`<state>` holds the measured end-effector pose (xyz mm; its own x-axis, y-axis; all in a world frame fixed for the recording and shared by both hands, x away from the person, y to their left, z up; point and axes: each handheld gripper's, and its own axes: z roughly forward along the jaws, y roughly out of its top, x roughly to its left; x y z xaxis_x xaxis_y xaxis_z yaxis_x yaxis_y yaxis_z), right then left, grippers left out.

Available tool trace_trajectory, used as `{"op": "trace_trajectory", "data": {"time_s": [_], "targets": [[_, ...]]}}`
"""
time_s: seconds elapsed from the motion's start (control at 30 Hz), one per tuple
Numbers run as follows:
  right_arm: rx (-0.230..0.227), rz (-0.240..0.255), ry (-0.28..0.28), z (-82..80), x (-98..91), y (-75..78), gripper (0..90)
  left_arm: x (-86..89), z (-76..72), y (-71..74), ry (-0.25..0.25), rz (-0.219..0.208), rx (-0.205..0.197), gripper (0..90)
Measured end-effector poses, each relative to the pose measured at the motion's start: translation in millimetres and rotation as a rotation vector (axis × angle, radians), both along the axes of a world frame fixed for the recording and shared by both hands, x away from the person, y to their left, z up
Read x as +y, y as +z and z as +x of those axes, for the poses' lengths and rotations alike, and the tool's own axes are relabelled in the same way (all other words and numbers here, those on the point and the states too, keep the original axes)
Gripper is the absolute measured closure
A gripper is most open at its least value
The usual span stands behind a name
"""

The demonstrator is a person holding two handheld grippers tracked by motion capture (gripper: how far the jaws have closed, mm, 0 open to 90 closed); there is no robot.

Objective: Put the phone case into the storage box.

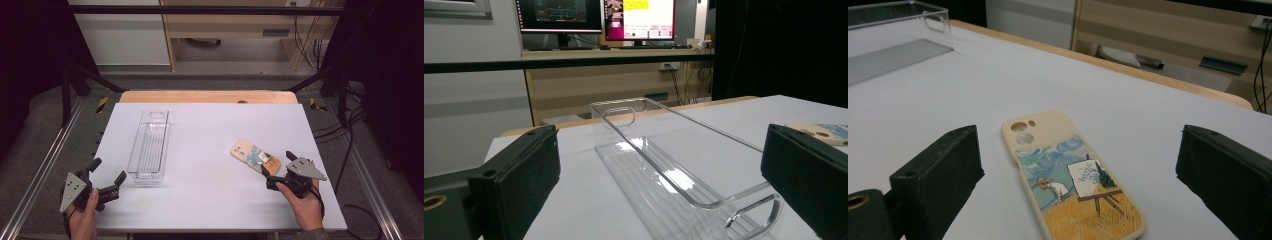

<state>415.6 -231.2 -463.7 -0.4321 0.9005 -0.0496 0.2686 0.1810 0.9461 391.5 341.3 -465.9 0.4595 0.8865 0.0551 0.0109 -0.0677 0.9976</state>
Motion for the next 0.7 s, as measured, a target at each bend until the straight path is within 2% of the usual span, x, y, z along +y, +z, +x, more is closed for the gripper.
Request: {"op": "trace_trajectory", "data": {"time_s": [0.07, 0.17, 0.23, 0.37, 0.43, 0.47, 0.5, 0.57, 0.6, 0.63, 0.7], "targets": [[0.003, -0.024, 0.02, 5.8, 2.6, 7.0, 4.4, 0.0, 0.0, 0.2, 0.002, 0.002, -0.001, 2.1], [0.046, -0.03, 0.055, 20.2, 5.6, 18.3, 5.2, 0.5, -0.2, 0.4, 0.004, 0.002, -0.002, 2.1], [0.066, -0.057, 0.066, 30.1, 7.5, 26.3, 5.4, 1.4, -0.7, 0.1, 0.01, 0.003, 0.002, 2.1], [0.089, -0.061, 0.077, 42.8, 8.1, 36.7, 6.2, 2.5, -3.1, 1.1, 0.014, -0.003, -0.002, 2.1], [0.122, -0.068, 0.078, 58.2, 7.6, 46.6, 7.2, 2.8, -3.6, 1.3, 0.017, -0.006, -0.003, 2.1], [0.122, -0.068, 0.078, 58.2, 7.6, 46.6, 7.2, 2.8, -3.6, 1.3, 0.017, -0.006, -0.003, 2.1], [0.153, -0.071, 0.068, 68.6, 6.9, 50.3, 10.5, 3.1, -2.8, 0.7, 0.017, -0.004, 0.001, 2.1], [0.183, -0.068, 0.068, 78.3, 6.6, 50.9, 12.9, 3.2, -2.3, 1.0, 0.017, -0.006, 0.0, 2.1], [0.183, -0.068, 0.068, 78.3, 6.6, 50.9, 12.9, 3.2, -2.3, 1.0, 0.017, -0.006, 0.0, 2.2], [0.222, -0.089, 0.063, 87.8, 6.8, 48.0, 18.6, 2.6, -2.0, 1.4, 0.013, -0.007, -0.002, 2.1], [0.266, -0.107, 0.049, 97.7, 6.4, 42.0, 24.0, 1.5, -1.3, 0.5, 0.009, -0.001, 0.004, 2.1]]}}
